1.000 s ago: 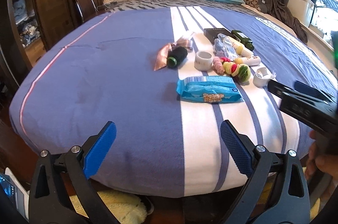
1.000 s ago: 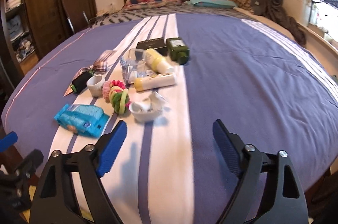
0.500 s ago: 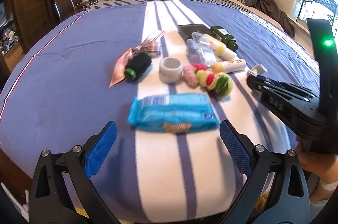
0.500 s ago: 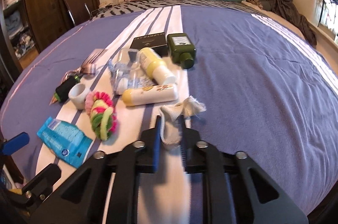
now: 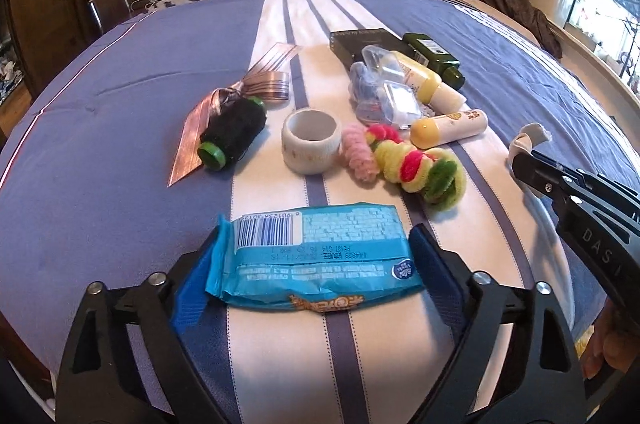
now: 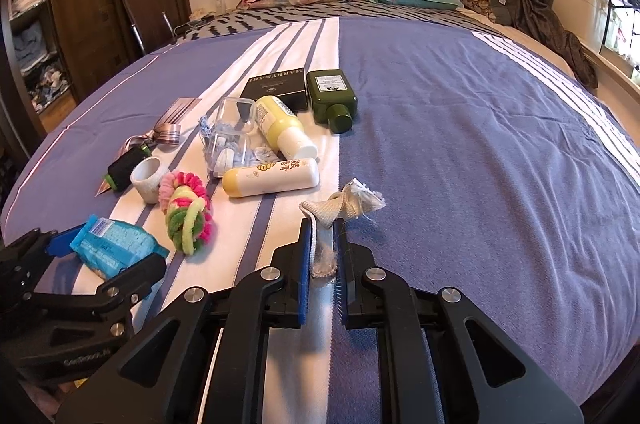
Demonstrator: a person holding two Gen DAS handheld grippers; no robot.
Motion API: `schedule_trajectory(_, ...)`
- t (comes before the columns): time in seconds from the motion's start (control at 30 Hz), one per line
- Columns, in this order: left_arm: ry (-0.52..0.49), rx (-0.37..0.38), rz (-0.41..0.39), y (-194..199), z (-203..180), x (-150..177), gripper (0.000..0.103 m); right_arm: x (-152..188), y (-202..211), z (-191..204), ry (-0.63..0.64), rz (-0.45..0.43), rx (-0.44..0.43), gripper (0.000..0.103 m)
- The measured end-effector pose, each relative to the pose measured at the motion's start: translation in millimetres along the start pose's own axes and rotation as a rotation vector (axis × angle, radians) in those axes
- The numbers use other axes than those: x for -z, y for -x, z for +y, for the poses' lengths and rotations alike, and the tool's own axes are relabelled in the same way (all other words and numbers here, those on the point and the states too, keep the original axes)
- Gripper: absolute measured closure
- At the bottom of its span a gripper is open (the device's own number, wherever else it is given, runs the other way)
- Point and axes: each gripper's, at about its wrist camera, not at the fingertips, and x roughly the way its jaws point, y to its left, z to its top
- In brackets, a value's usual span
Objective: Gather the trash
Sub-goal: 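Grasp the blue wipe pack with the left tool while the right tool grasps the white tissue, then lower both tools below the bed edge and open them over the bin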
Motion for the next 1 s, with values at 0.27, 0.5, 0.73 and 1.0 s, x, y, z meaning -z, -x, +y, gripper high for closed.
schedule_trajectory(0.27,-0.005,0.016,-0.009,18,1,12,0.029,11,29,6,0.009,-0.035,0.002,0.091)
schedule_trajectory(0.5,0.010,0.029,-0.065,69,-1,35,0.029,31,76,12,-0.002,-0.077,-0.024,0.091)
schedule_trajectory(0.73,0.009,0.032,-0.106,124,-8,77,0.029,69,121,21,-0.005,-0.065,-0.075,0.091)
schedule_trajectory(1.0,0.008,0.036,-0.016,130,-8,137,0.029,125,123,21,0.001,0.056,-0.087,0.091)
